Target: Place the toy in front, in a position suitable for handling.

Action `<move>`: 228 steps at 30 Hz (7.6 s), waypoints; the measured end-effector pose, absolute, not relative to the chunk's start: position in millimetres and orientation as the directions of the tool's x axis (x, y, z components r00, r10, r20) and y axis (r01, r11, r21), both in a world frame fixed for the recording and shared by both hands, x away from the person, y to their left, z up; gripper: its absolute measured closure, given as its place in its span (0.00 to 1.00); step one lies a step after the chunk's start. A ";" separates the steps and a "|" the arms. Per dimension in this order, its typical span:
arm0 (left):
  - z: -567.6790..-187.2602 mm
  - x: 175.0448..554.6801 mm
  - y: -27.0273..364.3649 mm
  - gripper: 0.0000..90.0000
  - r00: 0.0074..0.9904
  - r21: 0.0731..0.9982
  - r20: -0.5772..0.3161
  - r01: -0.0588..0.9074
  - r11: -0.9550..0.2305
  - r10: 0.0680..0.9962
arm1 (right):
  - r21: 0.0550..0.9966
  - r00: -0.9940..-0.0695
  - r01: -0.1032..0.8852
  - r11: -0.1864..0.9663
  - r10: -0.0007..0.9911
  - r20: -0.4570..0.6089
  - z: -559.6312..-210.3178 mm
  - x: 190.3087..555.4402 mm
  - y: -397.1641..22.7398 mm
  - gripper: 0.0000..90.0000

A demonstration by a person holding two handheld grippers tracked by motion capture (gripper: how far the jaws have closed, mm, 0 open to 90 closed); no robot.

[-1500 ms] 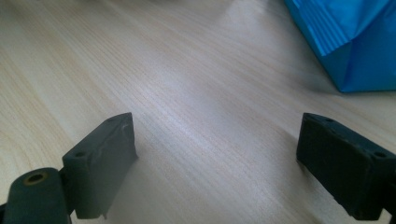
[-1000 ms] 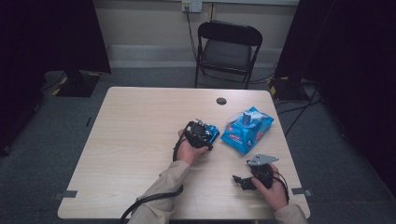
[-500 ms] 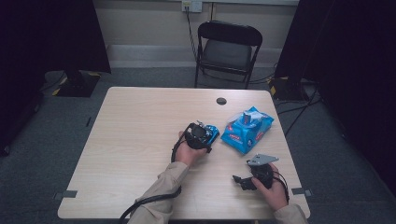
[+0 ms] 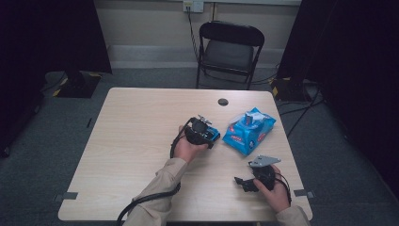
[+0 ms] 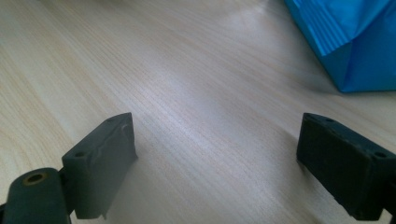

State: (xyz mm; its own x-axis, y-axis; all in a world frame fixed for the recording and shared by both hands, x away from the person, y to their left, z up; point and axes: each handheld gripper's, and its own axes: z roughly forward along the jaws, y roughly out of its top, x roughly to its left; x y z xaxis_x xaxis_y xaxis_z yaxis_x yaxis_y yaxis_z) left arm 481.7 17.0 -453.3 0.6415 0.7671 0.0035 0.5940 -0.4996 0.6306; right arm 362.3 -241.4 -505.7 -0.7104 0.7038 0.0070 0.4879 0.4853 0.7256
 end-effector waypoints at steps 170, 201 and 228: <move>-482.9 436.2 154.3 0.27 0.565 0.603 -0.038 0.671 -0.432 0.825 | 0.725 -0.710 0.489 0.485 0.704 0.008 -505.7 362.2 -241.2 0.12; -490.9 432.8 169.1 0.27 0.687 0.635 0.008 0.558 -0.534 0.727 | 0.725 -0.710 0.489 0.485 0.704 0.008 -505.7 362.3 -241.2 0.12; -501.2 417.0 194.0 0.16 0.684 0.696 -0.012 0.529 -0.485 0.730 | 0.724 -0.721 0.482 0.494 0.693 0.008 -505.8 364.9 -241.4 0.10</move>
